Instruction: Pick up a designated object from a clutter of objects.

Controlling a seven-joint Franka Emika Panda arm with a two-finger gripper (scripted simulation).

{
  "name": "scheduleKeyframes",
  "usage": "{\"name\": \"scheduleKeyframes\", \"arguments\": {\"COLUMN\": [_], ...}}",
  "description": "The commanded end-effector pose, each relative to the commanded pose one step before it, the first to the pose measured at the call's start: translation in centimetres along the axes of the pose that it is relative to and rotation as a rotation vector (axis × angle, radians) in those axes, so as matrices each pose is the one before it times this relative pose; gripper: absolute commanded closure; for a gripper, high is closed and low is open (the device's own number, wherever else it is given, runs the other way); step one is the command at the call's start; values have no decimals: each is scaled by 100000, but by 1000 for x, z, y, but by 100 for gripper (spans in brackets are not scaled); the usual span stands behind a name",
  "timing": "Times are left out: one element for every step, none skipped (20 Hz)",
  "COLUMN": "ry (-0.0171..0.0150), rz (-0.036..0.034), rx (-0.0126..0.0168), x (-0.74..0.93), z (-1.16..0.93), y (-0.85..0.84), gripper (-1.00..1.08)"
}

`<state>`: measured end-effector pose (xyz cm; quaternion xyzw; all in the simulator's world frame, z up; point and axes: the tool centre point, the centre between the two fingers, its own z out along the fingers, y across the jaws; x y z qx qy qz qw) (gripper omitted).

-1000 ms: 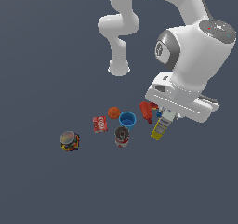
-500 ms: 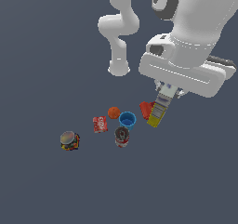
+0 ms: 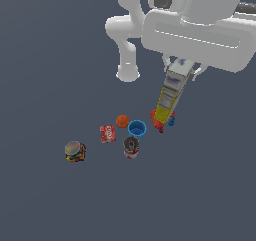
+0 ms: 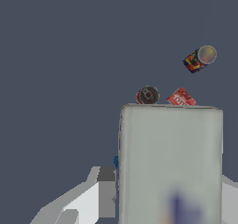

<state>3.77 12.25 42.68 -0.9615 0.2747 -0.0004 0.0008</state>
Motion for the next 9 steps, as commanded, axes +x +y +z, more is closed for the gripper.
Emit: {"name": "scheduleKeyframes", "arguments": {"ry": [-89, 0, 0, 39, 0, 0, 0, 0, 0], "rz": [-43, 0, 0, 35, 0, 0, 0, 0, 0], "rx": [-110, 0, 0, -44, 0, 0, 0, 0, 0], "x": [213, 78, 68, 55, 48, 37, 27, 16, 5], "z": [-1289, -382, -327, -273, -220, -169, -119, -71, -24], "y": [364, 100, 84, 65, 55, 42, 29, 17, 6], "gripper": [108, 108, 108, 108, 108, 108, 108, 108, 108]}}
